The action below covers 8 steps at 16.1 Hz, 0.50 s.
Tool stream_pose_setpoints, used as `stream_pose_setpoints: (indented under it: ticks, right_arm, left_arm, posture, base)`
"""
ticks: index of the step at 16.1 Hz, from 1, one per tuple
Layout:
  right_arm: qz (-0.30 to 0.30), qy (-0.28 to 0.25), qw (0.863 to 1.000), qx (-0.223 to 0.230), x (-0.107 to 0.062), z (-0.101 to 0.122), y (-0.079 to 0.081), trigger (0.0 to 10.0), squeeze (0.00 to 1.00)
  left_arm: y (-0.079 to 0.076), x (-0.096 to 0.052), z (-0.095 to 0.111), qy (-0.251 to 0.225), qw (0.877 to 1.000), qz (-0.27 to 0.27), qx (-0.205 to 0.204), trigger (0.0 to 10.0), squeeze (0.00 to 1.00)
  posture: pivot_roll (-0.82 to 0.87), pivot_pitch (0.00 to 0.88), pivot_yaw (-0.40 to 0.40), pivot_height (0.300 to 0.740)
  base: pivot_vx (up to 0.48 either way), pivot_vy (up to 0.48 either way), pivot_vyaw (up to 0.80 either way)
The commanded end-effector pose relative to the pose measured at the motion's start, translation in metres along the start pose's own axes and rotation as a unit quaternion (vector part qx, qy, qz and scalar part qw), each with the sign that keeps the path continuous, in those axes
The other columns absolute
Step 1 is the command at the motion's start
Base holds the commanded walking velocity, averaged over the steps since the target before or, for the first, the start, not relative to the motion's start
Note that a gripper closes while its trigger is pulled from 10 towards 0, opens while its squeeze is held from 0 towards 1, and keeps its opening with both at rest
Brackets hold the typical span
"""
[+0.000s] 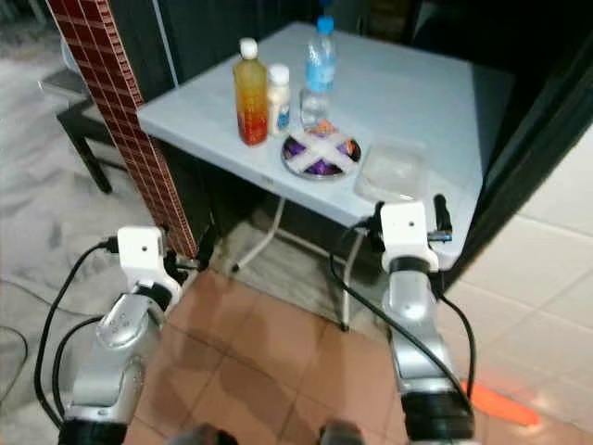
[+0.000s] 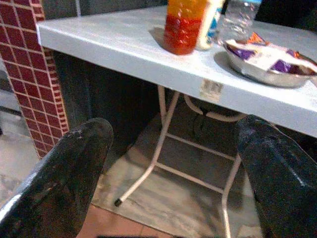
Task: Restocking fridge
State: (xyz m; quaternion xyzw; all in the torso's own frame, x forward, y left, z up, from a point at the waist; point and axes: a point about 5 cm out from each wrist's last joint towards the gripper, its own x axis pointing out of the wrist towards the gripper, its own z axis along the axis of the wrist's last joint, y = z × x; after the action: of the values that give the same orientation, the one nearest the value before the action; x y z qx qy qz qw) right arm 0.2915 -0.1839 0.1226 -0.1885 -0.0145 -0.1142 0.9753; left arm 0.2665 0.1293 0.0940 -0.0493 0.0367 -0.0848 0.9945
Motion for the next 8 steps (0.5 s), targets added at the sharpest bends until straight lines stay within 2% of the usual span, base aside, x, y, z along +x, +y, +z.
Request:
stream_pose_setpoints:
  ticks: [1,5,6,8]
  right_arm:
    - [-0.014,0.01,1.0,0.004,0.003,-0.0016,-0.0047,10.0,0.0]
    - [-0.028,0.013,0.999,0.015,0.0065,-0.0003,-0.0077,10.0,0.0]
    - [-0.021,0.014,0.999,0.021,0.0062,-0.001,-0.0062,10.0,0.0]
    - [-0.014,0.011,0.999,0.027,0.0057,0.0003,-0.0044,10.0,0.0]
  left_arm:
    - [-0.0035,0.0031,0.002,-0.002,1.0,-0.015,-0.003,10.0,0.0]
    - [-0.007,0.0041,0.0041,-0.006,1.0,-0.024,-0.002,10.0,0.0]
    - [-0.0062,0.004,0.0024,-0.004,1.0,-0.022,-0.005,10.0,0.0]
    - [-0.0055,0.0047,0.0016,-0.002,1.0,-0.02,-0.007,10.0,0.0]
  posture:
    - [-0.01,0.04,0.044,0.74]
    - [-0.01,0.043,0.044,0.74]
    - [-0.02,0.044,0.043,0.74]
    - [-0.02,0.043,0.04,0.74]
  base:
    - [0.0,0.0,-0.8]
    - [0.0,0.0,-0.75]
    - [0.0,0.0,-0.47]
    - [0.0,0.0,0.0]
